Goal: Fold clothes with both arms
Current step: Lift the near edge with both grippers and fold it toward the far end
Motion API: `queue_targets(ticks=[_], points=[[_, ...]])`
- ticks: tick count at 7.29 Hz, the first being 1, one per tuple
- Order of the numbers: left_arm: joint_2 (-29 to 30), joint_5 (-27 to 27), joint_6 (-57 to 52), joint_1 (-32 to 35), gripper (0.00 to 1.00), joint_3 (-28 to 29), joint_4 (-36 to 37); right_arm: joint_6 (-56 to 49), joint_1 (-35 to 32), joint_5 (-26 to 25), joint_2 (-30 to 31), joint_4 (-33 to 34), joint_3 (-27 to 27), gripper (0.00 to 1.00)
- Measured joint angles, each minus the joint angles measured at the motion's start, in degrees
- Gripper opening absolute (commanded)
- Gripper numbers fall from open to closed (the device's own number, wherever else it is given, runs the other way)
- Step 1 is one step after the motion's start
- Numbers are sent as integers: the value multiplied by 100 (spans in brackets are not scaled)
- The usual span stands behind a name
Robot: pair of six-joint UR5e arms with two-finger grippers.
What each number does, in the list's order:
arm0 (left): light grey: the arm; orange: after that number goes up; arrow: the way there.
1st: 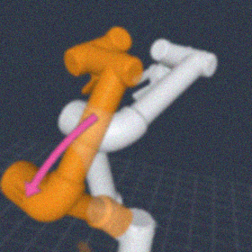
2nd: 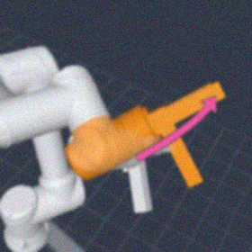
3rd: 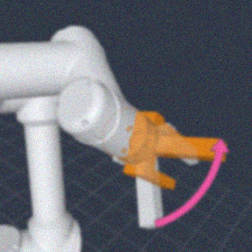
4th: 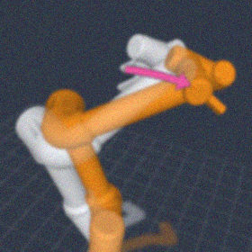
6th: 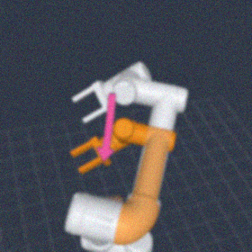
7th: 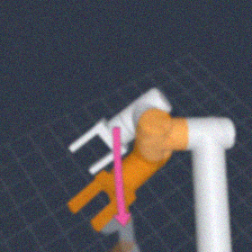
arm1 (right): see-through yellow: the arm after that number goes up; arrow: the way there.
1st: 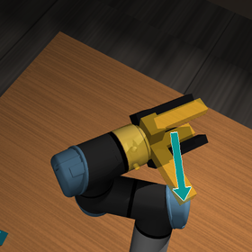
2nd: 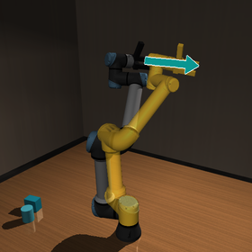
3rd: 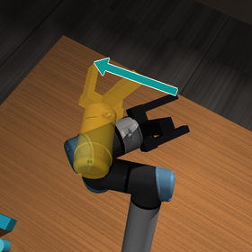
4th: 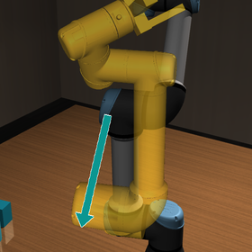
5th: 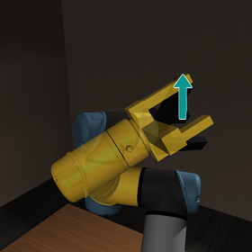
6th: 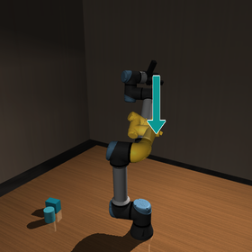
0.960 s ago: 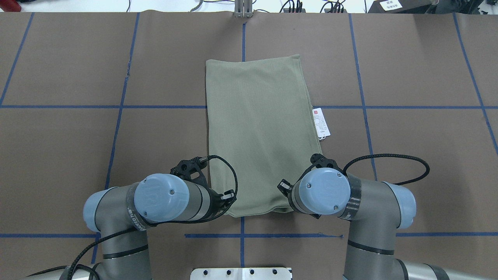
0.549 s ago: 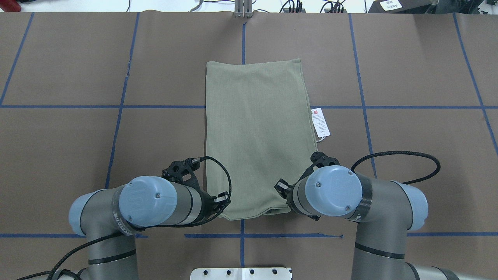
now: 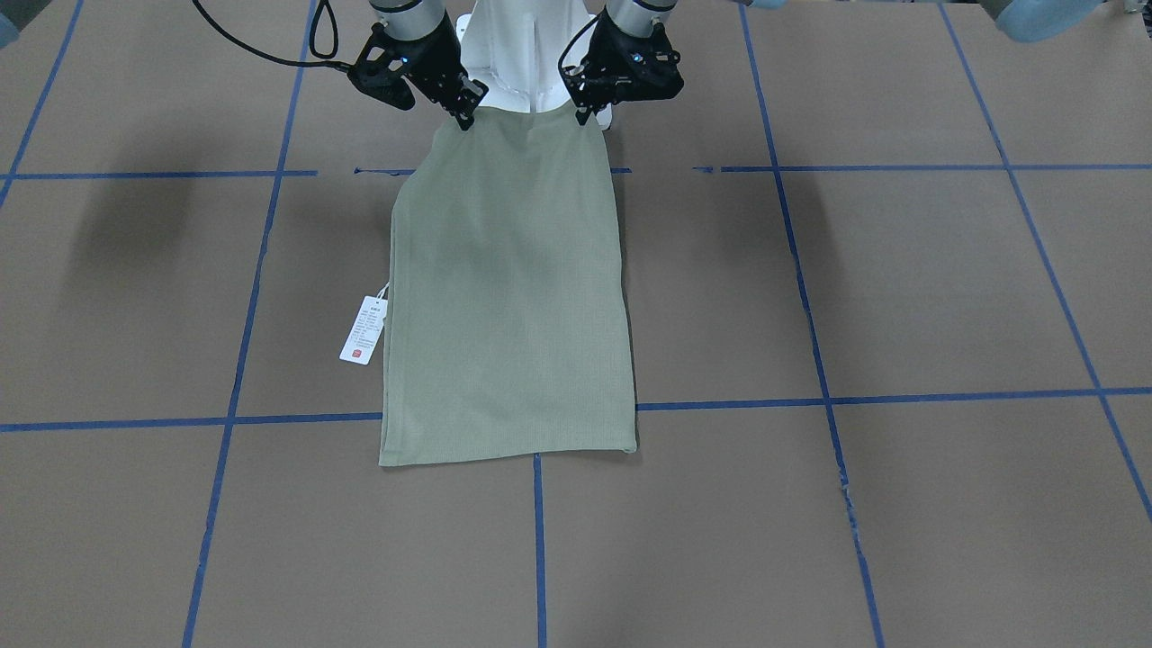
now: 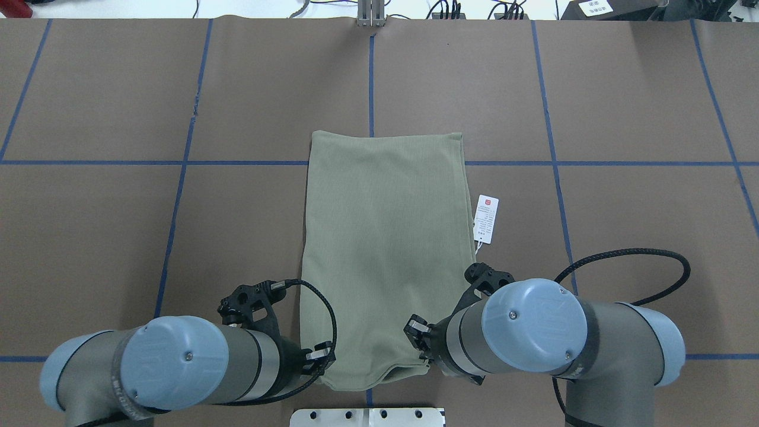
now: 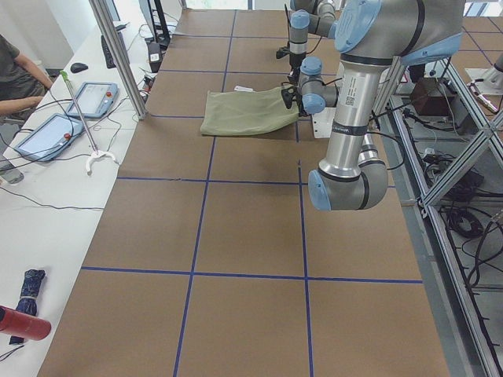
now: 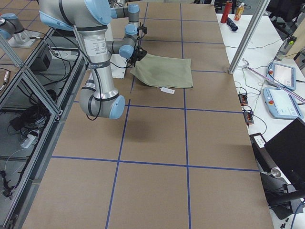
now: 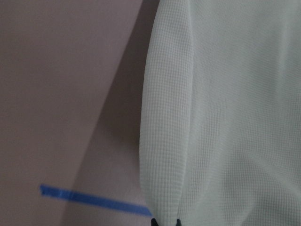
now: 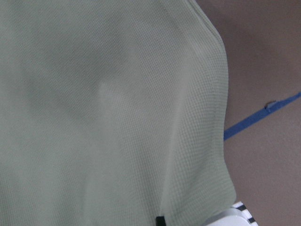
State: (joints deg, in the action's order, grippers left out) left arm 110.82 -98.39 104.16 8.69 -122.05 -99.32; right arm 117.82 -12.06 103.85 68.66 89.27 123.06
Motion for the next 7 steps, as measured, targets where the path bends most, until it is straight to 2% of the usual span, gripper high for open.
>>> queue_targets(ticks=[1,3,5,7], points=[[-55,-11,16,-92,0,-240,196,3,58,127,94,0,136,0],[10,-35,1,-137,0,-330,339,-30,35,196,157,-9,160,0],[214,-42,-107,287,0,-102,340,-130,-401,166,67,-35,-69,0],[530,-55,-385,924,0,330,321,-302,-952,148,-321,-44,-508,0]])
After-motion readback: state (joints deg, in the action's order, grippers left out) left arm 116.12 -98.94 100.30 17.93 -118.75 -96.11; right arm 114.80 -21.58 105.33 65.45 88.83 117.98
